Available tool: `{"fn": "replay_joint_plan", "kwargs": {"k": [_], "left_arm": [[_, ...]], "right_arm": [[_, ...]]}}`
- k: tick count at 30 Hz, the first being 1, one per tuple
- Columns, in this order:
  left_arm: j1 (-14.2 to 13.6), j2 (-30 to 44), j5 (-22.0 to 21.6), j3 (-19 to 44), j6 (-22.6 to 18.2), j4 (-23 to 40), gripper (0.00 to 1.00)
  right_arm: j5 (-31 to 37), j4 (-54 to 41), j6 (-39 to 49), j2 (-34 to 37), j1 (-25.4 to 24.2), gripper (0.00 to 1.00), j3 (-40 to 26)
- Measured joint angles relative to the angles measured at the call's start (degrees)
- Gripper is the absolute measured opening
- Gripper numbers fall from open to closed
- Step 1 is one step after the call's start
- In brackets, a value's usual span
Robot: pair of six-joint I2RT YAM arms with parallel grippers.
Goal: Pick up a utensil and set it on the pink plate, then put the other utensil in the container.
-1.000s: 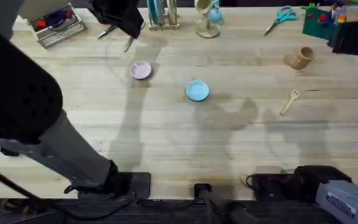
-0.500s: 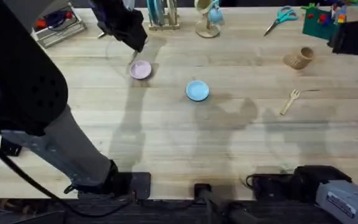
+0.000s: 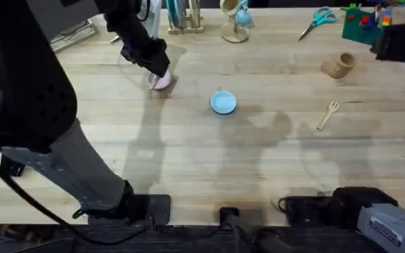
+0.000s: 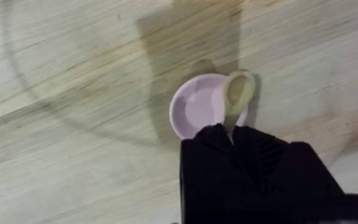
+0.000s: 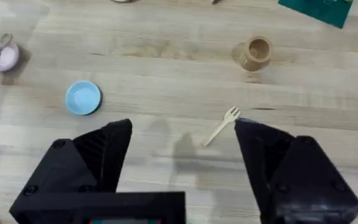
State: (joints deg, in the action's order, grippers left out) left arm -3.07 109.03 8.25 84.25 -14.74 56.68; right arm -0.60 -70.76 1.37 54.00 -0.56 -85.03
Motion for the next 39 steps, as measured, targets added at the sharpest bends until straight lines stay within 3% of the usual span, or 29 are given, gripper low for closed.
{"fn": "replay_joint_plan", "kwargs": {"k": [18,20,22,33,39], "left_arm": [[0.2,3.0,-0.8,-1.0,0.4,-2.1,0.086],[0.2,3.0,-0.8,-1.0,0.4,-2.1,0.13],[0.2,3.0,-0.8,-1.0,0.5,-2.1,0.262],[0.2,3.0,-0.8,-0.6,0.5,1.0,0.287],[0.2,3.0,-0.8,5.2,0.6,5.2,0.362]], "right_arm": [[0.0,0.0,0.0,0.0,0.0,0.996,0.0],[0.0,0.0,0.0,0.0,0.0,0.996,0.0],[0.0,0.0,0.0,0.0,0.0,0.996,0.0],[0.0,0.0,0.0,0.0,0.0,0.994,0.0],[0.0,0.0,0.0,0.0,0.0,0.995,0.0]]}}
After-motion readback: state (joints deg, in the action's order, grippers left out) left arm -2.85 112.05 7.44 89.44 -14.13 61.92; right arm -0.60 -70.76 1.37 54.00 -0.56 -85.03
